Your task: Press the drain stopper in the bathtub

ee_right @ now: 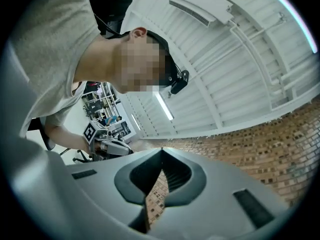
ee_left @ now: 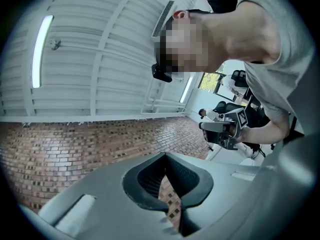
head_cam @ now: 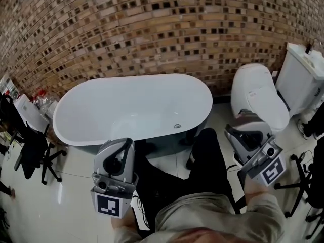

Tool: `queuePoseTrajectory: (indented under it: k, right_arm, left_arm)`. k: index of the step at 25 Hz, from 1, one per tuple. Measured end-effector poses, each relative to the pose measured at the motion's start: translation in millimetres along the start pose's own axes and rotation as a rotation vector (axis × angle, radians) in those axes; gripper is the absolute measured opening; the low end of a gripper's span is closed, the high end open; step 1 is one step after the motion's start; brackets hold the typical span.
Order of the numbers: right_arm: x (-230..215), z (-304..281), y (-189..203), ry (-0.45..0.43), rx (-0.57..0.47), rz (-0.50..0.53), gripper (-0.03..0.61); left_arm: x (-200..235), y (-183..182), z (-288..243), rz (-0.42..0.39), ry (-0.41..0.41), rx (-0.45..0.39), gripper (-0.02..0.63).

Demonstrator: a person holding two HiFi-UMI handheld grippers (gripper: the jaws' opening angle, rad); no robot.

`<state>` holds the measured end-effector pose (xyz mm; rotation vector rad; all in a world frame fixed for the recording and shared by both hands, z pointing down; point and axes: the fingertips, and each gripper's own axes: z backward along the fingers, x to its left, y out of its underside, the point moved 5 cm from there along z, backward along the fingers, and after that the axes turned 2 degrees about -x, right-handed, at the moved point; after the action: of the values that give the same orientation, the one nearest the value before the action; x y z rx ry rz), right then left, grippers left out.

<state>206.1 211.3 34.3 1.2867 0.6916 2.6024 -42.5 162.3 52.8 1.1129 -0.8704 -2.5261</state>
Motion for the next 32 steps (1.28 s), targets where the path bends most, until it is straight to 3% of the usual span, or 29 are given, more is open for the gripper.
queuePoseTrajectory:
  k: [10,32]
  right_arm:
    - [2,7,-20,0.005,-0.065,0.058,0.0]
    - [12,1,-19,-0.032,-0.054,0.086,0.002]
  left_arm:
    - [-15,-7,-3,-0.018,0.031,-0.012,0.009]
    - [-19,-11,-3,-0.052,0.045,-0.015,0.009]
